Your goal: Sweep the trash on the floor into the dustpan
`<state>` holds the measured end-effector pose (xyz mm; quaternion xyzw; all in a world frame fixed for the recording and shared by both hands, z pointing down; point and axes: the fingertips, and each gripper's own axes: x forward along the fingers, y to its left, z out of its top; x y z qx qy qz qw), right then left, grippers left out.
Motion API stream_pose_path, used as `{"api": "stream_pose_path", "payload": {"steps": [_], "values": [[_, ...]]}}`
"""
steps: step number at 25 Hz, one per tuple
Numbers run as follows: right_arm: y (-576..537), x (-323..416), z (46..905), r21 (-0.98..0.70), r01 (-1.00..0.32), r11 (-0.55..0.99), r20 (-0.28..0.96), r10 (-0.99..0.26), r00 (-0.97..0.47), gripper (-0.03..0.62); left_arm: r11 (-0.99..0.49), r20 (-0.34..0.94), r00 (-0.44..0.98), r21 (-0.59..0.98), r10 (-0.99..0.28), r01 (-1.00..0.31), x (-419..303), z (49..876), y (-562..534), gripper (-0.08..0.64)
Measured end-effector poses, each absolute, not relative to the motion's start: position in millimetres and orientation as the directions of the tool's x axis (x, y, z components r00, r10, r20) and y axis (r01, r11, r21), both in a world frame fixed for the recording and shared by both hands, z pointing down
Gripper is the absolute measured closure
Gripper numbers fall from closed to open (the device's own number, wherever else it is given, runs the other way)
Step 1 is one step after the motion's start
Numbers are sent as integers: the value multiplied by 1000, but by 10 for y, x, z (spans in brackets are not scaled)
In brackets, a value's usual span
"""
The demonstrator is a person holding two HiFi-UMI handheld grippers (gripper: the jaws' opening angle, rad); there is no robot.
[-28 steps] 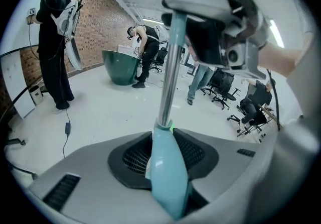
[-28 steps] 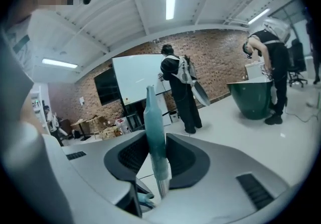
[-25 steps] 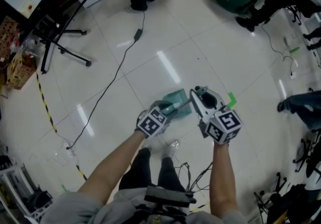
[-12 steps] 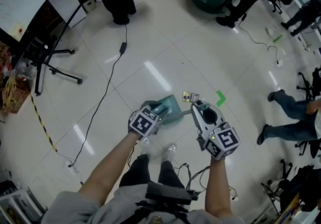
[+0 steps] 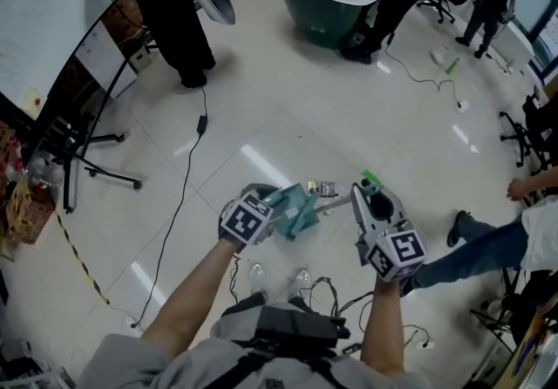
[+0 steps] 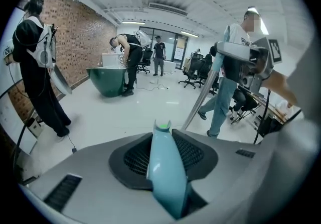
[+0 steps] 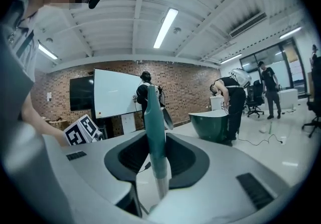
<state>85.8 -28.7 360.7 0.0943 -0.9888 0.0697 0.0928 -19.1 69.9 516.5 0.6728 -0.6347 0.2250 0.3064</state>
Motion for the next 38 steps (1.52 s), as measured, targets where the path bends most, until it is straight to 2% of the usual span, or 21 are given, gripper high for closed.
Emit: {"api": "stream_pose_path", "payload": {"steps": [10, 29, 38], "values": [[-430, 1145, 3344, -96, -283, 954, 144, -268, -953, 492, -63, 667, 107, 91, -738, -994, -108, 4835, 561, 439], [-411, 1386, 3384, -83, -393, 916, 156, -378, -913, 499, -183, 662, 188, 77, -726, -980, -46, 4726, 431, 439], [-504, 1655, 3421, -83, -528, 845, 152, -513, -845, 500, -227, 685, 214, 72, -697, -971, -174, 4896, 386, 439]]}}
